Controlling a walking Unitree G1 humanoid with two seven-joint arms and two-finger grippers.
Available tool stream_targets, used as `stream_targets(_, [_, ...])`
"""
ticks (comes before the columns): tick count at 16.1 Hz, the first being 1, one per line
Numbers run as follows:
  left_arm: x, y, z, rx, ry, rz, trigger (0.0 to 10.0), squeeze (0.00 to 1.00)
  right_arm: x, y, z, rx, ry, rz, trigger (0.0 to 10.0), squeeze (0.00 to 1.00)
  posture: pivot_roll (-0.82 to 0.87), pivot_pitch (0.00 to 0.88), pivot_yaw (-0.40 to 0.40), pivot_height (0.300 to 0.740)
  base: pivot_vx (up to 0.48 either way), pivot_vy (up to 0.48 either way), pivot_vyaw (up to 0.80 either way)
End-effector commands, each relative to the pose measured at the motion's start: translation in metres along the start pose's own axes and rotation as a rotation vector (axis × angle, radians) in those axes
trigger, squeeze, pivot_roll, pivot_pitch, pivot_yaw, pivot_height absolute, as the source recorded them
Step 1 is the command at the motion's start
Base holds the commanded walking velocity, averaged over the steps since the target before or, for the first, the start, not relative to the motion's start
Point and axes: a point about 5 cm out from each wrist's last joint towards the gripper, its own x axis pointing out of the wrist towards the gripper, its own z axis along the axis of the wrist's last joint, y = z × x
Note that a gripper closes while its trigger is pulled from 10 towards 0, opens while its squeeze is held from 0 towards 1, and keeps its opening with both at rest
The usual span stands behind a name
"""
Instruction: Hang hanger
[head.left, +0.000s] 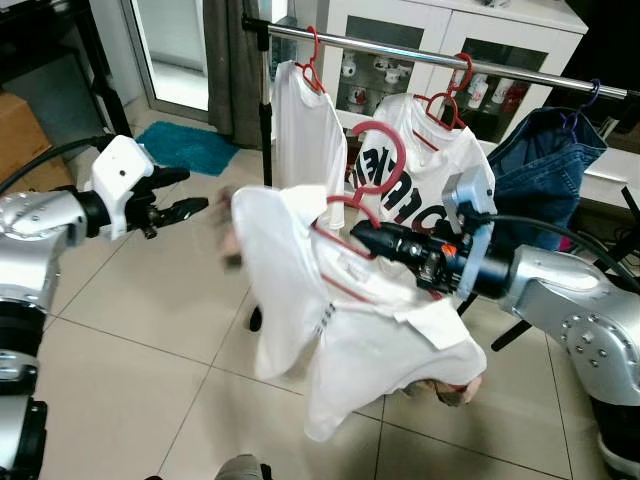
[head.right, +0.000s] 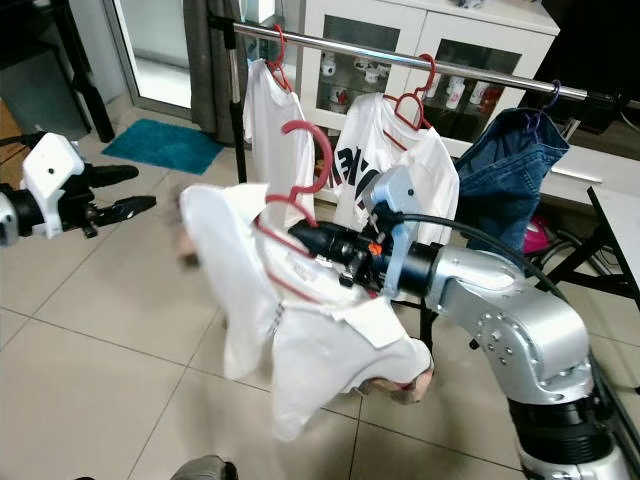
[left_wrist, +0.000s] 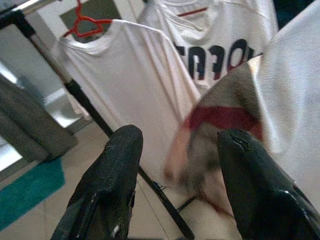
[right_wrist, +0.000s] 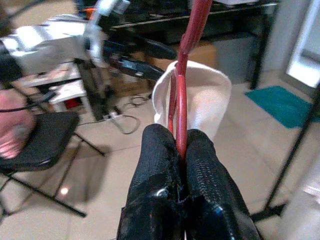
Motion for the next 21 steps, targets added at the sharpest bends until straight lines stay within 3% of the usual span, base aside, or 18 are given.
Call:
stream_targets(1, [-0.002, -0.002, -0.005, -0.016, 0.035, -0.08, 10.0, 0.0, -0.006, 0.008, 0.007, -0.015, -0.027, 0.067, 10.0, 0.0, -0.02, 0.0, -0.03, 0.74, 0.0, 0.0, 0.0])
stream_targets(3, [-0.005, -0.003, -0.018, -0.014, 0.104, -0.113, 10.0, 0.0, -0.008, 0.015, 0.009, -0.011, -0.039, 0.138, 10.0, 0.0, -0.02, 0.0, -0.029, 0.74, 0.0, 0.0, 0.0])
stream_targets(4, [-0.005, -0.009, -0.02, -0.083, 0.087, -0.193, 10.0, 0.0, -0.011, 0.017, 0.008, -0.011, -0.037, 0.161, 10.0, 0.0, -0.02, 0.0, -0.026, 0.74, 0.0, 0.0, 0.0])
stream_targets(5, [-0.006, -0.015, -0.021, -0.108, 0.08, -0.242, 3.3, 0.0, -0.012, 0.017, 0.008, -0.012, -0.034, 0.159, 10.0, 0.0, -0.02, 0.0, -0.026, 0.74, 0.0, 0.0, 0.0])
stream_targets(6, [-0.007, -0.017, -0.022, -0.121, 0.074, -0.264, 0.0, 0.0, -0.012, 0.017, 0.008, -0.012, -0.032, 0.158, 10.0, 0.0, -0.02, 0.0, -0.027, 0.74, 0.0, 0.0, 0.0])
stream_targets(12, [-0.014, -0.02, -0.028, -0.184, 0.075, -0.319, 0.0, 0.0, -0.014, 0.017, 0.006, -0.01, -0.023, 0.168, 10.0, 0.0, -0.02, 0.0, -0.029, 0.74, 0.0, 0.0, 0.0])
stream_targets(21, [-0.015, -0.019, -0.032, -0.194, 0.053, -0.272, 0.0, 0.0, -0.014, 0.019, 0.005, -0.01, -0.015, 0.173, 10.0, 0.0, -0.02, 0.0, -0.028, 0.74, 0.0, 0.0, 0.0])
